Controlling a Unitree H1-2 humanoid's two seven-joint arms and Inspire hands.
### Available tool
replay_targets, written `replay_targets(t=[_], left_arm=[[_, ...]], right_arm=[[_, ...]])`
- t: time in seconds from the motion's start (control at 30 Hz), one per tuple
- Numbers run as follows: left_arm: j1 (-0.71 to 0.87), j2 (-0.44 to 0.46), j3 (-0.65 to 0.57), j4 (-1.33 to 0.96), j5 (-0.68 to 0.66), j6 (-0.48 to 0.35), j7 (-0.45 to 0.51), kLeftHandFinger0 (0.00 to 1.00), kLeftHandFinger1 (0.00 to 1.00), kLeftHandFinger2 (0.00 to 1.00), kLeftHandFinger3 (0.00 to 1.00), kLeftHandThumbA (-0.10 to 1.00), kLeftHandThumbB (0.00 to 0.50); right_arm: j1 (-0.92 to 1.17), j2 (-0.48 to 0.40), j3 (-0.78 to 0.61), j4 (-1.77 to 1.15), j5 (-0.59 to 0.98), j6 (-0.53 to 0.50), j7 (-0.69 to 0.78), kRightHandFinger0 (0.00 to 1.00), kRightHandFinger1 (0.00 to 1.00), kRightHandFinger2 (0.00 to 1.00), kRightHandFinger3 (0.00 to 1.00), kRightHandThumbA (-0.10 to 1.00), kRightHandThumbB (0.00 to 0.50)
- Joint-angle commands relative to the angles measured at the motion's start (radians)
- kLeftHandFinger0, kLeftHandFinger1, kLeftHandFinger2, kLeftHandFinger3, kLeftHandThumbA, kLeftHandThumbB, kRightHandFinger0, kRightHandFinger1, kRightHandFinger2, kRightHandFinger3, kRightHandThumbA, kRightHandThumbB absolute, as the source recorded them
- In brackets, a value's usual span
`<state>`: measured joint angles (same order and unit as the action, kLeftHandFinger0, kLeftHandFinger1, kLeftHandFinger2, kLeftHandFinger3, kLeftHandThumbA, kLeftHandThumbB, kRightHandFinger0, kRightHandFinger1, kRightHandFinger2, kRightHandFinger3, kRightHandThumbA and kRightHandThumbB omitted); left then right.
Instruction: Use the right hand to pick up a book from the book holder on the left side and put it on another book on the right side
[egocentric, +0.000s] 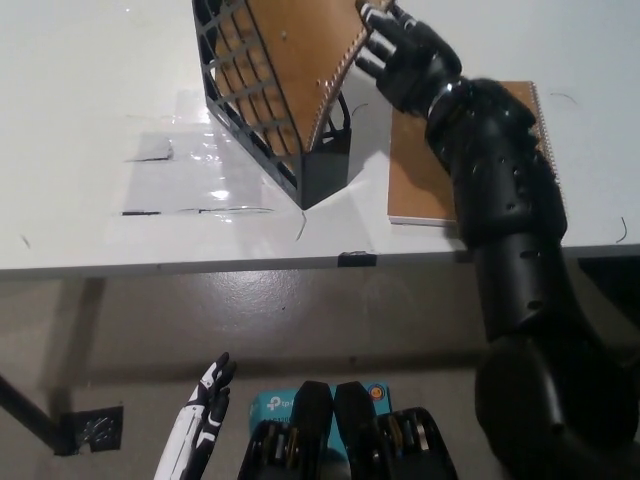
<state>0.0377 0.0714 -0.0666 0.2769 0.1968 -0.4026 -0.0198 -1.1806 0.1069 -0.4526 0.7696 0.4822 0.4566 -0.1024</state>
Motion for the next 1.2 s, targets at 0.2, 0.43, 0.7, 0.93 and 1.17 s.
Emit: replay_targets(t=[0.2, 0.43, 0.7, 0.93, 1.17], left_arm=[[-0.01, 0.014, -0.01, -0.026, 0.026, -0.035, 0.014, 1.0, 1.0, 1.0, 1.0, 1.0, 0.184], [-0.011, 0.011, -0.011, -0.019, 0.025, -0.041, 0.017, 1.0, 1.0, 1.0, 1.0, 1.0, 0.189], [-0.006, 0.019, -0.013, -0.019, 0.033, -0.051, 0.015, 1.0, 1.0, 1.0, 1.0, 1.0, 0.177], [0.01, 0.016, -0.011, -0.01, 0.027, -0.063, 0.017, 1.0, 1.0, 1.0, 1.0, 1.0, 0.164], [0.01, 0.009, -0.005, 0.008, 0.025, -0.058, 0.024, 1.0, 1.0, 1.0, 1.0, 1.0, 0.196]], right_arm=[[-0.422, -0.116, -0.008, -0.223, 0.265, 0.013, -0.056, 0.0, 0.24, 0.77, 1.0, -0.1, 0.101], [-0.498, -0.201, 0.078, -0.193, 0.224, 0.013, -0.035, 0.0, 0.23, 0.73, 0.9, -0.1, 0.035], [-0.501, -0.291, 0.087, -0.194, 0.274, 0.013, -0.079, 0.0, 0.22, 0.69, 1.0, -0.1, 0.034], [-0.43, -0.374, 0.13, -0.206, 0.348, 0.013, -0.086, 0.0, 0.2, 0.67, 1.0, -0.1, 0.043], [-0.354, -0.45, 0.154, -0.223, 0.434, 0.013, -0.128, 0.0, 0.25, 0.74, 1.0, -0.1, 0.045]])
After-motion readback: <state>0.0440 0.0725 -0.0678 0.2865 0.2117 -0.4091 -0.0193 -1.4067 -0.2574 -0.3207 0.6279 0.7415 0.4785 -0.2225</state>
